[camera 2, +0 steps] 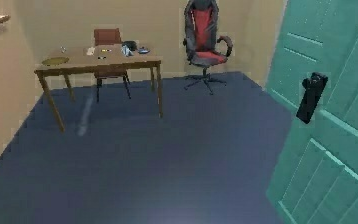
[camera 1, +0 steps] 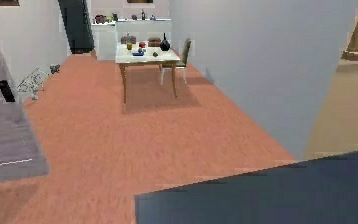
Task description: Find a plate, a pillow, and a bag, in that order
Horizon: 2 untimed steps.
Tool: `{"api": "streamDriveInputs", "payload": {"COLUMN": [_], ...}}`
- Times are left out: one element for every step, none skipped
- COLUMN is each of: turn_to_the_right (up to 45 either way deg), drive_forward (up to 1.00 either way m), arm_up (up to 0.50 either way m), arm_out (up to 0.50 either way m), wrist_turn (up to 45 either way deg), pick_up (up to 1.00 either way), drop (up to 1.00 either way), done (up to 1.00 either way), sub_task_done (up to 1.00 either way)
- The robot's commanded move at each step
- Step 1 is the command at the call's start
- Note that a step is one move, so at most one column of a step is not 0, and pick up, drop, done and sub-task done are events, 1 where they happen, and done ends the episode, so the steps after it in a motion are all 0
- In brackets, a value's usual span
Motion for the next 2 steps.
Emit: {"api": "streamDriveInputs", "payload": {"turn_to_the_right": [0.0, -45.0], "drive_forward": [0.05, 0.00], "arm_up": [0.00, 0.00], "arm_out": [0.00, 0.00], "wrist_turn": [0.0, 0.0], "pick_up": [0.00, 0.00], "drop": [0.00, 0.00], "done": [0.00, 0.00], "sub_task_done": [0.00, 0.00]}}
